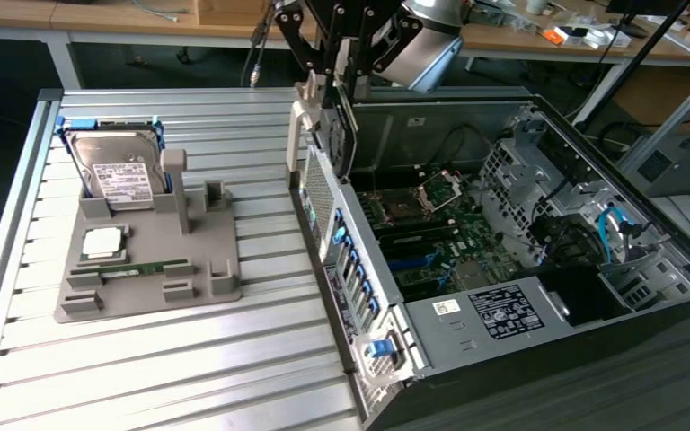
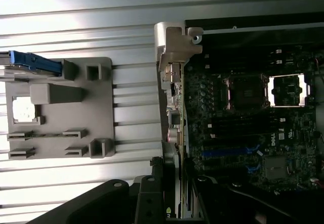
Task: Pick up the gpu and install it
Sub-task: 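Pick up the gpu and move the gpu toward the slot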
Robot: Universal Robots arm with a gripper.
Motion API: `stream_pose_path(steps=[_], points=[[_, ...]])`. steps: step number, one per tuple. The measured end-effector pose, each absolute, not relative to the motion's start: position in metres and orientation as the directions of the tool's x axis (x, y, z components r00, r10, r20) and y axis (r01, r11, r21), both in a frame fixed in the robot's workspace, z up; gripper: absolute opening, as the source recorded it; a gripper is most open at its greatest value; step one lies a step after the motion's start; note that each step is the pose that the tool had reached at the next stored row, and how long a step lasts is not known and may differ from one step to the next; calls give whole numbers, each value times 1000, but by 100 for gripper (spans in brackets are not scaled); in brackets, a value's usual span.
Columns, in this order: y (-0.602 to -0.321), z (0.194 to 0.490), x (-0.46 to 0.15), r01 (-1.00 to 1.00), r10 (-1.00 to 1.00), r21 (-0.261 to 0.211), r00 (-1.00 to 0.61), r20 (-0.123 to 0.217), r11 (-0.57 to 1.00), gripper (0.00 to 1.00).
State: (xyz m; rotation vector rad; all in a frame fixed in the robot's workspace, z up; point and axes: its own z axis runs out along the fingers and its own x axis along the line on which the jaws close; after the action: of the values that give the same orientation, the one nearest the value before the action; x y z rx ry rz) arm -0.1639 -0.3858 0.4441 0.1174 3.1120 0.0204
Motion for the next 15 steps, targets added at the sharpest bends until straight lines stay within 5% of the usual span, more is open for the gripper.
stream_pose_path(steps=[15], points=[[-387, 443, -154, 75, 76, 14, -997, -27, 997, 27]])
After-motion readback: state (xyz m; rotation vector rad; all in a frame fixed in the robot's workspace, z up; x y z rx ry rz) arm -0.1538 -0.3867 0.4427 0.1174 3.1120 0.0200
